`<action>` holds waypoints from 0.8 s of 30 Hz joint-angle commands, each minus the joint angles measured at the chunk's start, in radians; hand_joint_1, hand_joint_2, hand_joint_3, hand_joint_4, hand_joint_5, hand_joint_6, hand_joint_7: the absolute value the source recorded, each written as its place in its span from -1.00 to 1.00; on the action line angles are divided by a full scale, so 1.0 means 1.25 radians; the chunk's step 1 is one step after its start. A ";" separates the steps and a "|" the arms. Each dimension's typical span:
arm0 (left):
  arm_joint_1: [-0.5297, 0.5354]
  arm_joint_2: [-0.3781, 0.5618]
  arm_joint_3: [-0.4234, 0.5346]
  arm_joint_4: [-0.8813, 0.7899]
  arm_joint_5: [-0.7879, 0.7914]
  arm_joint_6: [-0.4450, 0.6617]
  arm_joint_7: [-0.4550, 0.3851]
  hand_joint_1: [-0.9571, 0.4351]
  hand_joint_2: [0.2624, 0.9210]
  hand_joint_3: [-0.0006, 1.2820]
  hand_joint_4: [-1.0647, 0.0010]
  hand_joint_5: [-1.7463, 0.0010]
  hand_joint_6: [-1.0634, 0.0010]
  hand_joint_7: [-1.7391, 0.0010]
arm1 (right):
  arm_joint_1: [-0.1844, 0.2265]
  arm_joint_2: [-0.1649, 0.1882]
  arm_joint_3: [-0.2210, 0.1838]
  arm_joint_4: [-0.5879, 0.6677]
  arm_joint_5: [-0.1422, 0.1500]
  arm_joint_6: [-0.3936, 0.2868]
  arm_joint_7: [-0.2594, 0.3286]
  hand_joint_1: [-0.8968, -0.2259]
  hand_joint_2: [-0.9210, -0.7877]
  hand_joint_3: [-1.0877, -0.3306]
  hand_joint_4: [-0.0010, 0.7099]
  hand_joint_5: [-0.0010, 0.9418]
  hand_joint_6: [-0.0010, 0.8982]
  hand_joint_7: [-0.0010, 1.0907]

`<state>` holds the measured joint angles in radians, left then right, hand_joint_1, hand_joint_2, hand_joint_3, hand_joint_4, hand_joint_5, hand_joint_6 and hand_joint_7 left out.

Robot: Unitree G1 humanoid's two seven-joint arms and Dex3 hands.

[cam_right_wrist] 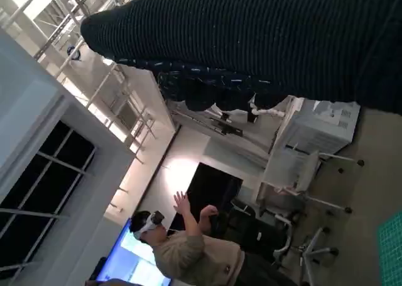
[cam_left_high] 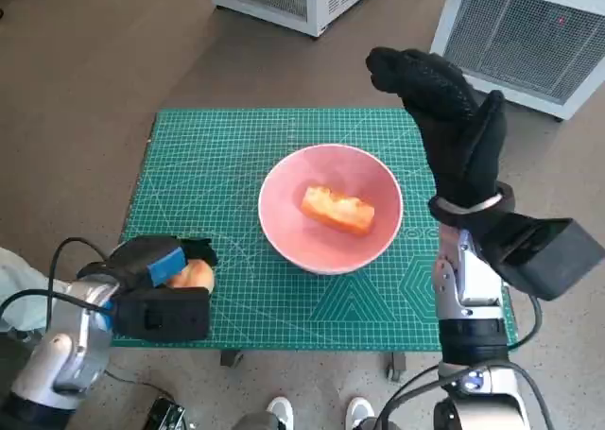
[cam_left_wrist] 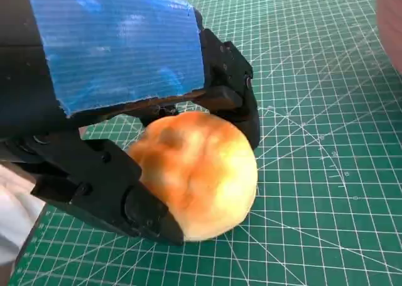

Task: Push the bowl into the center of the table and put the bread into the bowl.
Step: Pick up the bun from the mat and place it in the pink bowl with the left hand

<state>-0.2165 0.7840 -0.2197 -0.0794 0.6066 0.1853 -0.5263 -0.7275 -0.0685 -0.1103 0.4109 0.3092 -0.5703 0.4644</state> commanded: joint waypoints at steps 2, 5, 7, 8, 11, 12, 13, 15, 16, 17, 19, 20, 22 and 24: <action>-0.026 0.001 0.049 -0.051 -0.044 -0.002 -0.020 0.38 0.84 -0.85 -0.47 -0.21 -0.30 -0.29 | 0.019 0.001 0.000 0.006 -0.002 0.006 -0.002 -0.43 -1.00 -0.14 -0.47 -1.00 -0.86 -0.15; -0.059 0.000 0.073 -0.086 -0.060 0.011 -0.032 0.38 0.84 -0.86 -0.47 -0.25 -0.33 -0.23 | 0.020 -0.001 -0.002 0.005 0.000 0.007 -0.001 -0.43 -1.00 -0.14 -0.47 -1.00 -0.86 -0.15; -0.080 -0.003 0.088 -0.108 -0.069 0.023 -0.039 0.38 0.83 -0.87 -0.47 -0.28 -0.36 -0.18 | 0.020 -0.003 -0.003 0.005 0.000 0.007 -0.001 -0.43 -1.00 -0.13 -0.46 -1.00 -0.86 -0.15; -0.089 -0.005 0.093 -0.116 -0.073 0.029 -0.041 0.38 0.83 -0.87 -0.48 -0.29 -0.38 -0.15 | 0.021 -0.003 -0.003 0.005 0.000 0.007 -0.001 -0.43 -1.00 -0.13 -0.46 -1.00 -0.86 -0.14; -0.136 -0.019 0.119 -0.158 -0.090 0.060 -0.045 0.38 0.83 -0.89 -0.51 -0.26 -0.40 -0.14 | 0.022 -0.005 -0.005 0.003 0.001 0.007 -0.001 -0.45 -1.00 -0.13 -0.46 -0.99 -0.86 -0.14; -0.147 -0.023 0.124 -0.168 -0.093 0.068 -0.045 0.38 0.83 -0.89 -0.52 -0.24 -0.39 -0.16 | 0.023 -0.005 -0.006 0.003 0.001 0.007 -0.001 -0.45 -1.00 -0.13 -0.46 -0.99 -0.86 -0.14; -0.162 -0.030 0.128 -0.182 -0.094 0.078 -0.041 0.38 0.83 -0.89 -0.53 -0.23 -0.39 -0.17 | 0.023 -0.006 -0.006 0.003 0.001 0.007 -0.002 -0.45 -1.00 -0.13 -0.46 -0.99 -0.86 -0.14; -0.191 -0.044 0.135 -0.209 -0.097 0.093 -0.033 0.38 0.83 -0.89 -0.55 -0.18 -0.37 -0.21 | 0.023 -0.006 -0.007 0.003 0.000 0.006 -0.003 -0.45 -1.00 -0.13 -0.46 -0.99 -0.86 -0.14; -0.204 -0.051 0.137 -0.220 -0.097 0.100 -0.029 0.38 0.82 -0.89 -0.56 -0.16 -0.37 -0.22 | 0.023 -0.006 -0.008 0.002 -0.001 0.006 -0.004 -0.45 -1.00 -0.13 -0.46 -0.99 -0.86 -0.14; -0.223 -0.061 0.137 -0.233 -0.095 0.106 -0.022 0.38 0.88 -0.89 -0.50 -0.18 -0.29 -0.29 | 0.024 -0.006 -0.008 0.002 -0.002 0.006 -0.005 -0.45 -1.00 -0.12 -0.46 -0.99 -0.86 -0.14; -0.253 -0.078 0.133 -0.250 -0.087 0.117 -0.013 0.38 0.89 -0.91 -0.52 -0.15 -0.29 -0.31 | 0.025 -0.006 -0.008 0.001 -0.004 0.005 -0.007 -0.44 -1.00 -0.12 -0.46 -0.99 -0.86 -0.14; -0.266 -0.084 0.130 -0.256 -0.083 0.122 -0.010 0.38 0.88 -0.92 -0.56 -0.12 -0.31 -0.30 | 0.025 -0.006 -0.008 0.001 -0.004 0.005 -0.008 -0.44 -1.00 -0.12 -0.46 -0.99 -0.86 -0.14; -0.305 -0.104 0.118 -0.262 -0.069 0.124 0.006 0.38 0.86 -0.94 -0.61 -0.08 -0.35 -0.29 | 0.027 -0.007 -0.008 -0.001 -0.006 0.004 -0.010 -0.44 -1.00 -0.12 -0.45 -0.99 -0.86 -0.14; -0.342 -0.132 0.107 -0.246 -0.069 0.089 0.043 0.38 0.86 -0.95 -0.64 -0.06 -0.37 -0.27 | 0.028 -0.008 -0.009 0.000 -0.008 0.002 -0.012 -0.43 -1.00 -0.12 -0.45 -0.99 -0.86 -0.14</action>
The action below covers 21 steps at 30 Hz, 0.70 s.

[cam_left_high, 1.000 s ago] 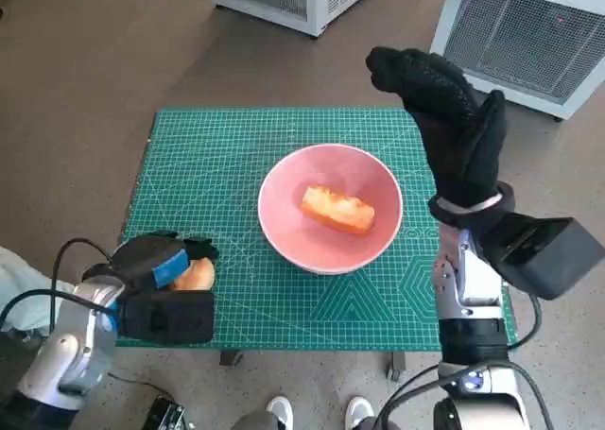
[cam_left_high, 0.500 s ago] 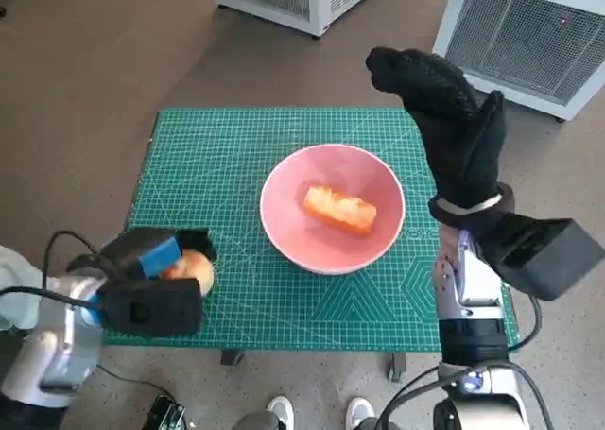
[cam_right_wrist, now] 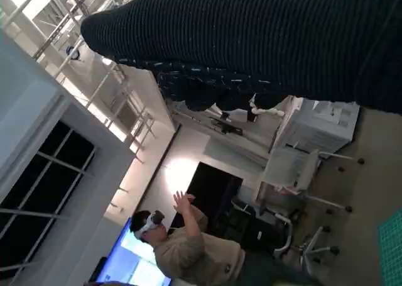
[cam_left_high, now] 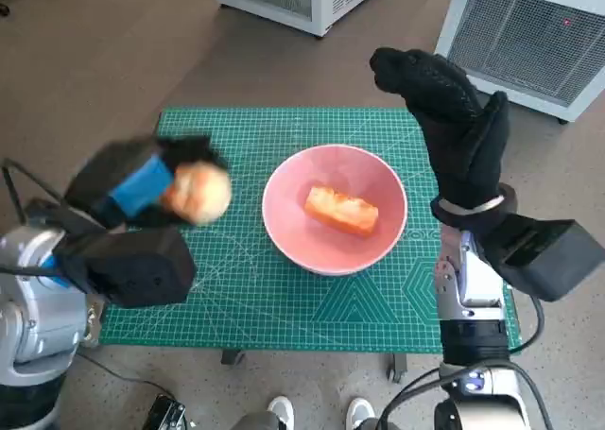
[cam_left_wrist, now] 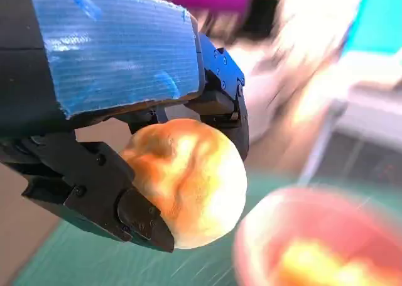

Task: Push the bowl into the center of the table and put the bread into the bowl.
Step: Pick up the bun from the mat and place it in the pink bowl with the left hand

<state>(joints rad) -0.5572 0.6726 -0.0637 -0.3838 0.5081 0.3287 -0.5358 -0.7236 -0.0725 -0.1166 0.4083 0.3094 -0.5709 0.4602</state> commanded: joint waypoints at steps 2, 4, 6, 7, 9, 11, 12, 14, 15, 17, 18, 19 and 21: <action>-0.097 -0.072 -0.027 0.024 0.000 -0.074 0.092 0.38 0.85 -0.96 -0.67 -0.05 -0.37 -0.26 | 0.026 -0.005 -0.004 0.003 -0.009 0.001 -0.010 -0.43 -1.00 -0.12 -0.45 -0.99 -0.86 -0.14; -0.119 -0.099 -0.037 0.055 -0.012 -0.119 0.125 0.38 0.85 -0.96 -0.68 -0.05 -0.37 -0.25 | 0.027 -0.005 -0.004 0.002 -0.011 -0.001 -0.012 -0.42 -1.00 -0.13 -0.45 -0.99 -0.86 -0.14; -0.138 -0.118 -0.051 0.085 -0.015 -0.156 0.146 0.38 0.85 -0.96 -0.69 -0.05 -0.37 -0.24 | 0.029 -0.006 -0.004 0.002 -0.011 -0.002 -0.012 -0.42 -1.00 -0.13 -0.44 -0.99 -0.86 -0.14; -0.145 -0.125 -0.058 0.098 -0.015 -0.171 0.153 0.38 0.85 -0.96 -0.69 -0.05 -0.37 -0.23 | 0.030 -0.006 -0.004 0.002 -0.011 -0.002 -0.013 -0.42 -1.00 -0.13 -0.44 -0.99 -0.86 -0.14; -0.163 -0.142 -0.078 0.131 -0.013 -0.200 0.162 0.38 0.85 -0.96 -0.69 -0.07 -0.37 -0.21 | 0.032 -0.007 -0.004 0.002 -0.010 -0.003 -0.014 -0.41 -1.00 -0.13 -0.44 -0.99 -0.85 -0.14; -0.177 -0.156 -0.096 0.156 -0.007 -0.212 0.161 0.38 0.85 -0.97 -0.69 -0.09 -0.38 -0.19 | 0.034 -0.007 -0.004 0.002 -0.010 -0.004 -0.014 -0.41 -1.00 -0.13 -0.44 -0.99 -0.85 -0.14; -0.186 -0.161 -0.107 0.167 -0.001 -0.210 0.154 0.38 0.86 -0.97 -0.68 -0.10 -0.37 -0.19 | 0.035 -0.007 -0.005 0.002 -0.010 -0.004 -0.014 -0.41 -1.00 -0.13 -0.44 -0.99 -0.85 -0.14; -0.201 -0.170 -0.128 0.189 0.011 -0.202 0.138 0.38 0.89 -0.97 -0.64 -0.13 -0.34 -0.21 | 0.036 -0.009 -0.006 0.003 -0.009 -0.004 -0.014 -0.41 -1.00 -0.13 -0.44 -0.99 -0.85 -0.14; -0.208 -0.174 -0.137 0.198 0.017 -0.197 0.131 0.38 0.91 -0.97 -0.62 -0.15 -0.32 -0.22 | 0.037 -0.010 -0.007 0.003 -0.008 -0.004 -0.014 -0.41 -1.00 -0.13 -0.44 -0.99 -0.84 -0.14; -0.220 -0.184 -0.155 0.223 0.025 -0.191 0.120 0.38 0.93 -0.97 -0.59 -0.16 -0.30 -0.23 | 0.039 -0.011 -0.008 0.002 -0.007 -0.003 -0.014 -0.41 -1.00 -0.13 -0.44 -0.99 -0.84 -0.14; -0.224 -0.190 -0.164 0.239 0.028 -0.193 0.120 0.38 0.93 -0.97 -0.59 -0.17 -0.29 -0.24 | 0.040 -0.012 -0.008 0.001 -0.006 -0.002 -0.014 -0.41 -1.00 -0.13 -0.44 -0.99 -0.84 -0.14; -0.226 -0.194 -0.170 0.250 0.031 -0.194 0.119 0.38 0.95 -0.98 -0.57 -0.19 -0.27 -0.24 | 0.041 -0.012 -0.009 0.000 -0.006 -0.001 -0.014 -0.42 -1.00 -0.12 -0.43 -0.99 -0.84 -0.14; -0.229 -0.206 -0.187 0.285 0.037 -0.203 0.124 0.38 0.96 -0.98 -0.55 -0.21 -0.26 -0.24 | 0.043 -0.014 -0.010 -0.003 -0.004 0.001 -0.014 -0.42 -1.00 -0.12 -0.43 -0.99 -0.84 -0.14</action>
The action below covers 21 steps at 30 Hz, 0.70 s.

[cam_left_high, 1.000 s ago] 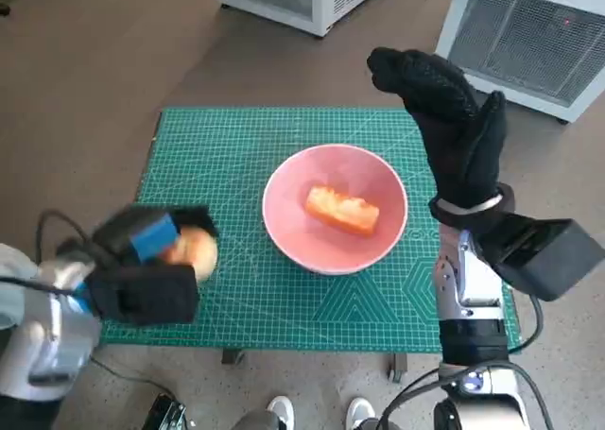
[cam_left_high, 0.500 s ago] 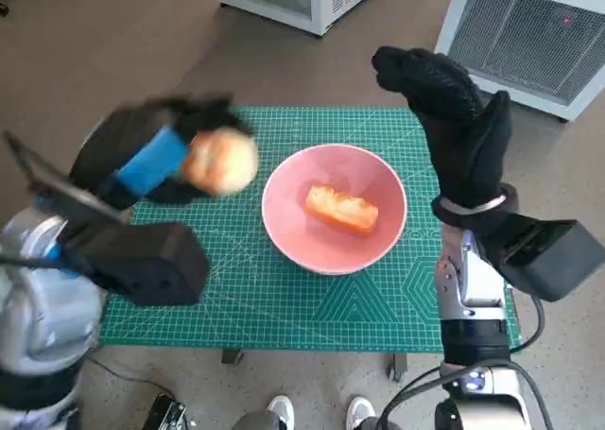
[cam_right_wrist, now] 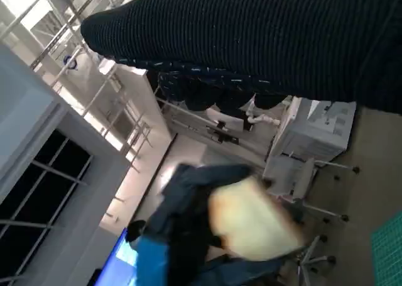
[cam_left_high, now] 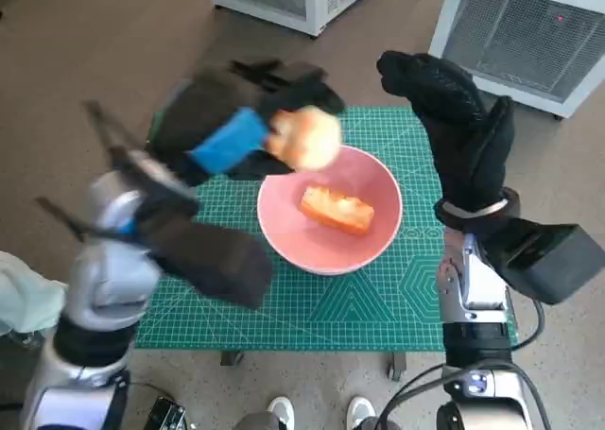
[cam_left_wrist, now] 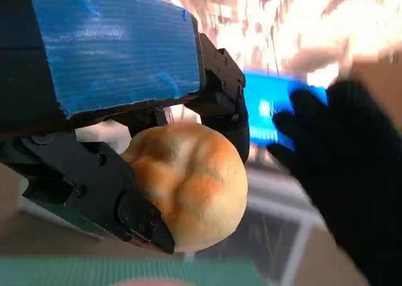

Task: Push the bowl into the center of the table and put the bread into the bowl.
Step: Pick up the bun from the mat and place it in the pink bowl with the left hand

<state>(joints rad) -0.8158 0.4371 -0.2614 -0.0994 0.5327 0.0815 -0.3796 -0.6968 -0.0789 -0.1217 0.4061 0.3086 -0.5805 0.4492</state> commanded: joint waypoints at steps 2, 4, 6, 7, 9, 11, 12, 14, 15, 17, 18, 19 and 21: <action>-0.022 -0.030 -0.042 0.092 0.022 -0.018 0.006 0.38 0.96 -0.98 -0.54 -0.23 -0.26 -0.23 | 0.024 -0.010 -0.007 -0.003 -0.002 0.010 -0.005 -0.42 -1.00 -0.11 -0.43 -0.99 -0.83 -0.15; -0.022 -0.038 -0.053 0.123 0.026 -0.036 0.016 0.38 0.97 -0.98 -0.54 -0.24 -0.26 -0.23 | 0.026 -0.010 -0.008 -0.008 -0.001 0.012 -0.006 -0.42 -1.00 -0.11 -0.43 -0.99 -0.83 -0.15; -0.020 -0.047 -0.065 0.161 0.028 -0.056 0.025 0.38 0.98 -0.98 -0.52 -0.25 -0.25 -0.24 | 0.030 -0.011 -0.009 -0.014 0.000 0.015 -0.008 -0.43 -1.00 -0.11 -0.43 -0.99 -0.83 -0.15; -0.018 -0.052 -0.072 0.180 0.029 -0.064 0.029 0.38 0.98 -0.98 -0.52 -0.25 -0.24 -0.24 | 0.031 -0.011 -0.009 -0.016 0.000 0.016 -0.008 -0.43 -1.00 -0.11 -0.43 -0.99 -0.83 -0.15; -0.017 -0.061 -0.079 0.210 0.028 -0.077 0.035 0.38 0.99 -0.98 -0.51 -0.25 -0.23 -0.26 | 0.034 -0.011 -0.009 -0.020 0.000 0.017 -0.010 -0.43 -1.00 -0.11 -0.42 -0.99 -0.82 -0.15; -0.015 -0.070 -0.085 0.240 0.022 -0.085 0.035 0.38 0.99 -0.97 -0.50 -0.25 -0.22 -0.27 | 0.037 -0.010 -0.009 -0.022 -0.002 0.017 -0.012 -0.43 -1.00 -0.11 -0.42 -0.99 -0.82 -0.15; -0.014 -0.074 -0.088 0.253 0.019 -0.087 0.034 0.38 1.00 -0.94 -0.47 -0.28 -0.17 -0.29 | 0.038 -0.010 -0.009 -0.022 -0.003 0.016 -0.013 -0.43 -1.00 -0.10 -0.42 -0.99 -0.82 -0.16; -0.010 -0.082 -0.091 0.270 0.012 -0.077 0.016 0.38 1.00 -0.86 -0.29 -0.36 -0.09 -0.37 | 0.040 -0.010 -0.009 -0.024 -0.005 0.015 -0.015 -0.43 -1.00 -0.10 -0.42 -0.99 -0.82 -0.16; -0.007 -0.085 -0.091 0.276 0.004 -0.068 0.002 0.38 1.00 -0.83 -0.23 -0.38 -0.07 -0.39 | 0.041 -0.009 -0.008 -0.024 -0.006 0.015 -0.016 -0.42 -1.00 -0.10 -0.42 -0.99 -0.82 -0.16; 0.001 -0.090 -0.089 0.276 -0.010 -0.052 -0.022 0.38 0.88 -0.85 -0.06 0.09 0.11 0.06 | 0.043 -0.009 -0.008 -0.026 -0.006 0.015 -0.018 -0.41 -1.00 -0.10 -0.42 -0.99 -0.82 -0.17; 0.006 -0.091 -0.087 0.272 -0.016 -0.044 -0.032 0.34 0.82 -0.88 0.11 0.40 0.20 0.34 | 0.044 -0.009 -0.008 -0.027 -0.006 0.015 -0.019 -0.41 -1.00 -0.10 -0.42 -0.99 -0.82 -0.17; 0.012 -0.091 -0.085 0.262 -0.021 -0.035 -0.042 0.31 0.79 -0.91 0.21 0.61 0.24 0.55 | 0.044 -0.010 -0.009 -0.026 -0.005 0.015 -0.019 -0.41 -1.00 -0.10 -0.42 -0.99 -0.82 -0.17; 0.023 -0.089 -0.081 0.242 -0.027 -0.025 -0.054 0.23 0.76 -0.94 0.37 0.80 0.30 0.75 | 0.044 -0.012 -0.010 -0.025 -0.004 0.015 -0.019 -0.41 -1.00 -0.10 -0.42 -0.99 -0.82 -0.17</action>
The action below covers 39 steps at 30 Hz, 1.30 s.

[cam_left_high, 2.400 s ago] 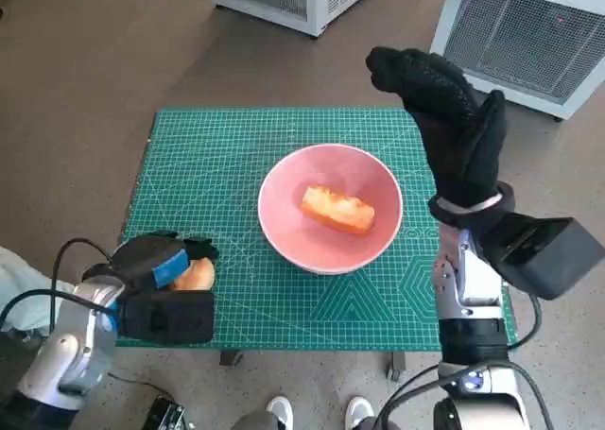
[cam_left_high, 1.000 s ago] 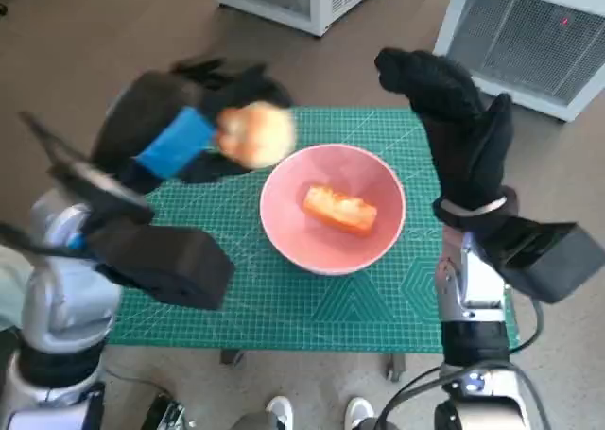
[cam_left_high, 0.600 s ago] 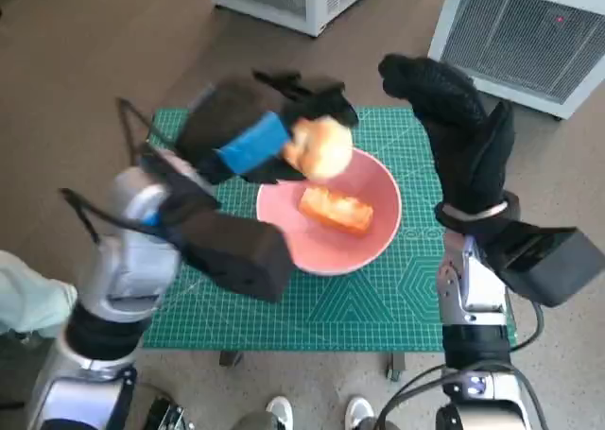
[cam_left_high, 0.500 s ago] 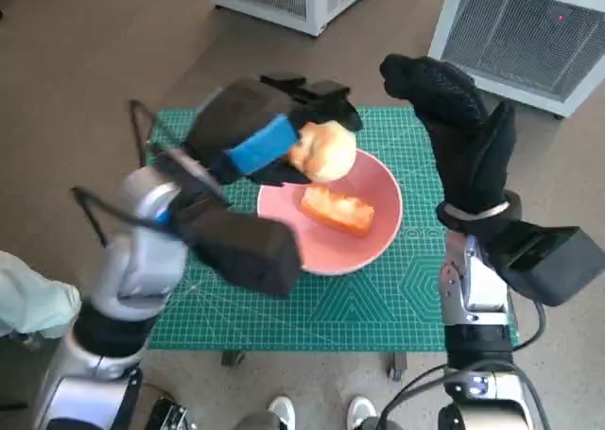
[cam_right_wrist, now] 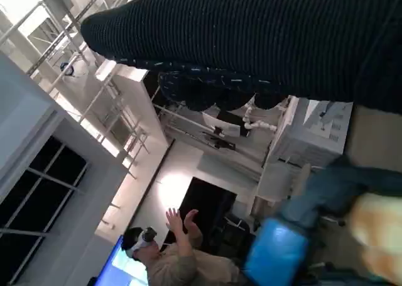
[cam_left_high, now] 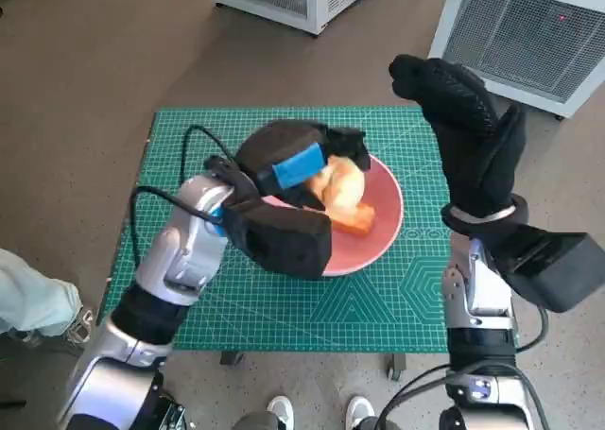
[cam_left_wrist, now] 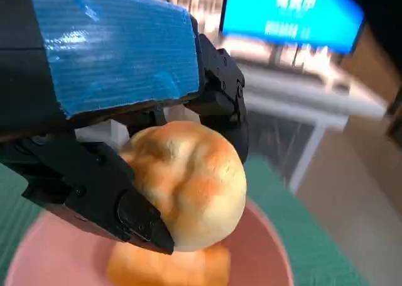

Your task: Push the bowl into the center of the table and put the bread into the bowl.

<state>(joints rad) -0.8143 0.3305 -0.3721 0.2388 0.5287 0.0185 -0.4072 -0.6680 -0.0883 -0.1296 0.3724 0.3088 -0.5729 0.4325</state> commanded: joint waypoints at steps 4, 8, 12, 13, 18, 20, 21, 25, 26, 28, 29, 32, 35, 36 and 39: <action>0.036 0.004 0.017 -0.047 -0.034 0.014 -0.030 0.00 0.76 -0.97 0.58 0.96 0.40 0.93 | 0.021 -0.005 -0.005 0.003 -0.003 0.009 -0.006 -0.42 -1.00 -0.09 -0.41 -0.99 -0.81 -0.18; 0.046 0.008 0.045 -0.041 -0.075 -0.025 -0.023 -0.19 0.80 -0.97 0.71 0.99 0.46 0.98 | 0.018 -0.004 -0.004 0.007 -0.008 0.006 -0.010 -0.43 -1.00 -0.08 -0.41 -0.99 -0.81 -0.19; 0.048 0.012 0.084 -0.042 -0.139 -0.043 -0.045 -0.27 0.86 -0.97 0.81 1.00 0.53 0.99 | 0.017 -0.004 -0.002 0.009 -0.011 0.004 -0.012 -0.43 -1.00 -0.08 -0.42 -0.99 -0.82 -0.20; 0.047 0.012 0.094 -0.040 -0.157 -0.048 -0.051 -0.29 0.88 -0.96 0.84 1.00 0.56 1.00 | 0.017 -0.004 -0.003 0.010 -0.011 0.004 -0.012 -0.43 -1.00 -0.08 -0.42 -0.99 -0.82 -0.21; 0.047 0.005 0.166 -0.036 -0.277 -0.074 -0.076 -0.32 0.93 -0.97 0.89 1.00 0.60 1.00 | 0.013 -0.007 -0.004 0.014 -0.011 0.004 -0.014 -0.43 -1.00 -0.08 -0.42 -0.99 -0.82 -0.22; 0.048 -0.001 0.198 -0.028 -0.331 -0.089 -0.082 -0.35 0.96 -0.97 0.90 1.00 0.61 1.00 | 0.011 -0.008 -0.005 0.016 -0.008 0.004 -0.012 -0.43 -1.00 -0.08 -0.42 -0.99 -0.82 -0.22; 0.048 -0.004 0.211 -0.023 -0.352 -0.096 -0.086 -0.37 0.97 -0.95 0.91 1.00 0.61 1.00 | 0.009 -0.009 -0.006 0.017 -0.007 0.004 -0.011 -0.43 -1.00 -0.08 -0.42 -0.99 -0.82 -0.22; 0.052 -0.023 0.276 -0.023 -0.453 -0.108 -0.083 -0.45 0.99 -0.86 0.90 0.99 0.60 1.00 | 0.005 -0.010 -0.007 0.018 -0.009 0.001 -0.013 -0.44 -1.00 -0.08 -0.42 -0.99 -0.81 -0.23; 0.054 -0.028 0.289 -0.028 -0.475 -0.106 -0.082 -0.46 1.00 -0.84 0.89 0.99 0.60 0.99 | 0.004 -0.010 -0.006 0.018 -0.011 0.001 -0.015 -0.45 -1.00 -0.08 -0.42 -0.99 -0.81 -0.23; 0.058 -0.043 0.313 -0.046 -0.519 -0.096 -0.075 -0.50 1.00 -0.77 0.88 0.99 0.59 0.99 | 0.001 -0.010 -0.005 0.018 -0.017 0.000 -0.020 -0.46 -1.00 -0.08 -0.41 -0.99 -0.81 -0.23; 0.064 -0.054 0.327 -0.058 -0.544 -0.093 -0.068 -0.51 1.00 -0.76 0.88 0.99 0.59 0.99 | -0.002 -0.009 -0.004 0.017 -0.021 0.001 -0.025 -0.46 -1.00 -0.08 -0.41 -0.99 -0.81 -0.23; 0.081 -0.081 0.354 -0.078 -0.590 -0.099 -0.047 -0.50 1.00 -0.66 0.88 0.99 0.58 0.99 | -0.007 -0.009 -0.002 0.019 -0.031 0.003 -0.036 -0.45 -1.00 -0.08 -0.42 -0.99 -0.81 -0.24; 0.100 -0.107 0.378 -0.068 -0.609 -0.145 -0.020 -0.49 1.00 -0.60 0.87 0.99 0.58 0.99 | -0.013 -0.008 0.001 0.018 -0.046 0.005 -0.051 -0.44 -1.00 -0.09 -0.41 -0.99 -0.80 -0.24; 0.104 -0.114 0.384 -0.060 -0.611 -0.162 -0.012 -0.50 1.00 -0.58 0.86 0.99 0.58 0.99 | -0.014 -0.008 0.001 0.018 -0.050 0.005 -0.054 -0.43 -1.00 -0.10 -0.41 -0.99 -0.80 -0.24; 0.122 -0.136 0.397 -0.032 -0.592 -0.227 0.027 -0.54 1.00 -0.51 0.83 0.98 0.59 0.99 | -0.019 -0.007 0.006 0.018 -0.066 0.005 -0.068 -0.44 -1.00 -0.12 -0.41 -1.00 -0.80 -0.26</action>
<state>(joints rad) -0.6778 0.1740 0.1118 0.1833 -0.2157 -0.2192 -0.4017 -0.6951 -0.0987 -0.1257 0.3842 0.2424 -0.5745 0.3623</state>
